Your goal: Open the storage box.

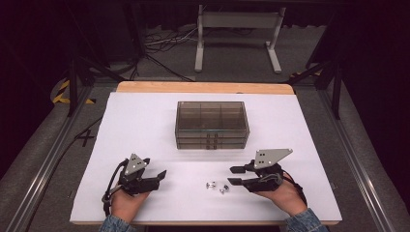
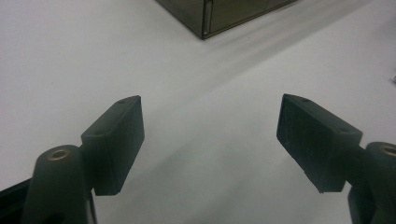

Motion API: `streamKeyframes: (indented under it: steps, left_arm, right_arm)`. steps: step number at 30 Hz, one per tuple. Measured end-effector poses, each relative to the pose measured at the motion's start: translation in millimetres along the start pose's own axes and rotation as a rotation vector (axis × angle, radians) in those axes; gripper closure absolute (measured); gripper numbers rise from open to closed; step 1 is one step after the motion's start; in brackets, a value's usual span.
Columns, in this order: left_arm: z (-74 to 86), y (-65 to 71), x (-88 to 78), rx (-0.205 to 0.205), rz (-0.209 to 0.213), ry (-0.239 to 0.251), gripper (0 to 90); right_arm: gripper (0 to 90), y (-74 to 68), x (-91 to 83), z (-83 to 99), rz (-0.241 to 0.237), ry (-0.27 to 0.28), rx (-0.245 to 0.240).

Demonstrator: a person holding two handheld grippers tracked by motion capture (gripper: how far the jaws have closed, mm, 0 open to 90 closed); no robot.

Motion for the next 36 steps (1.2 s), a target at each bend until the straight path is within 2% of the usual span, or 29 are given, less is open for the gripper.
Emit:
streamKeyframes:
  steps: [3, 5, 6, 10, 12, 13, 14, 15, 20, 24, 30, 36]
  left_arm:
    - [-0.1, 0.2, 0.0, 0.002, -0.001, 0.000, 24.0]
    - [-0.2, 0.1, 0.0, 0.002, -0.001, 0.002, 24.0]
    - [-0.2, 0.1, 0.0, 0.002, -0.001, 0.002, 24.0]
    - [-0.2, 0.2, 0.0, 0.003, 0.000, 0.003, 24.0]
    - [-0.2, 0.4, 0.0, 0.003, -0.002, 0.004, 24.0]
    - [-0.2, 0.3, 0.0, 0.005, -0.002, 0.004, 24.0]
    - [-0.2, 0.3, 0.0, 0.005, -0.002, 0.004, 24.0]
    - [-0.1, 0.4, 0.0, 0.004, -0.001, 0.003, 24.0]
    - [-0.1, 0.7, 0.2, 0.006, 0.000, 0.004, 24.0]
    - [-0.2, 0.6, 0.1, 0.006, -0.001, 0.005, 24.0]
    - [-0.2, 0.8, -0.3, 0.008, -0.001, 0.006, 24.0]
    - [-0.2, 1.1, -0.5, 0.011, 0.001, 0.007, 24.0]
  right_arm:
    - [60.8, 2.7, -0.2, 0.9, -0.002, 0.025, -0.012]
    - [60.9, 3.6, 0.0, 2.6, 0.012, 0.030, -0.042]
    - [60.9, 3.6, 0.0, 2.6, 0.012, 0.030, -0.042]
    - [63.1, 1.4, 2.6, 4.9, 0.051, 0.014, -0.094]
    - [63.3, -0.2, 3.5, 4.7, 0.063, 0.018, -0.138]
    - [63.3, -1.0, 4.2, 4.3, 0.078, 0.027, -0.176]
    - [63.5, -1.5, 4.2, 4.0, 0.089, 0.028, -0.196]
    - [63.5, -1.5, 4.2, 4.0, 0.089, 0.028, -0.196]
    - [65.3, -2.7, 3.4, 3.4, 0.162, 0.029, -0.291]
    - [65.9, -4.4, 4.5, 3.4, 0.220, 0.022, -0.386]
    - [66.6, -6.1, 6.0, 3.8, 0.281, 0.002, -0.479]
    - [67.6, -6.6, 4.2, 2.6, 0.365, -0.003, -0.566]
Point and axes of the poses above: each handheld gripper's, and its own axes: x roughly forward along the jaws, z roughly out of its underside, y roughly to its right, the point moved 5 cm from there along x, roughly forward along the jaws, and after that the axes turned 1 degree about y, right-handed, at the moved point
